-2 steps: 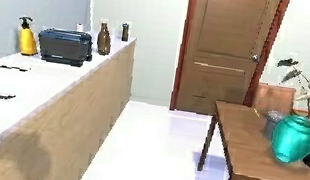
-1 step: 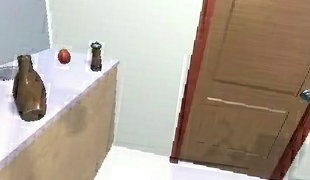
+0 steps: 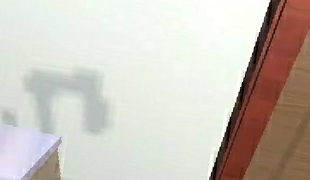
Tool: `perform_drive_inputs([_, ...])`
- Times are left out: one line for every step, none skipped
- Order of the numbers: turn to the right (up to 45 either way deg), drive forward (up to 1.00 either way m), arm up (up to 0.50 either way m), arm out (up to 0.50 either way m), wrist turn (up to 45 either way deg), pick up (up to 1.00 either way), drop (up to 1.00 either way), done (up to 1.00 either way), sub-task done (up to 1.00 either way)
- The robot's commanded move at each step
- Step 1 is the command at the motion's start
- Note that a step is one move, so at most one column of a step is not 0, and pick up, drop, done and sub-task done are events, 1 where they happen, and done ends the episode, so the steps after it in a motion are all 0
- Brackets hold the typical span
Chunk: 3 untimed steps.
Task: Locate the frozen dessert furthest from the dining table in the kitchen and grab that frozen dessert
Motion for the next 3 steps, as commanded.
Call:
perform_drive_inputs([9.0, 0.00, 0.00, 0.00, 0.0, 0.00, 0.00, 0.00, 0.00])
perform_drive_inputs([0.0, 0.05, 0.00, 0.00, 0.0, 0.00, 0.00, 0.00, 0.00])
perform_drive_inputs([-45.0, 0.00, 0.00, 0.00, 0.0, 0.00, 0.00, 0.00, 0.00])
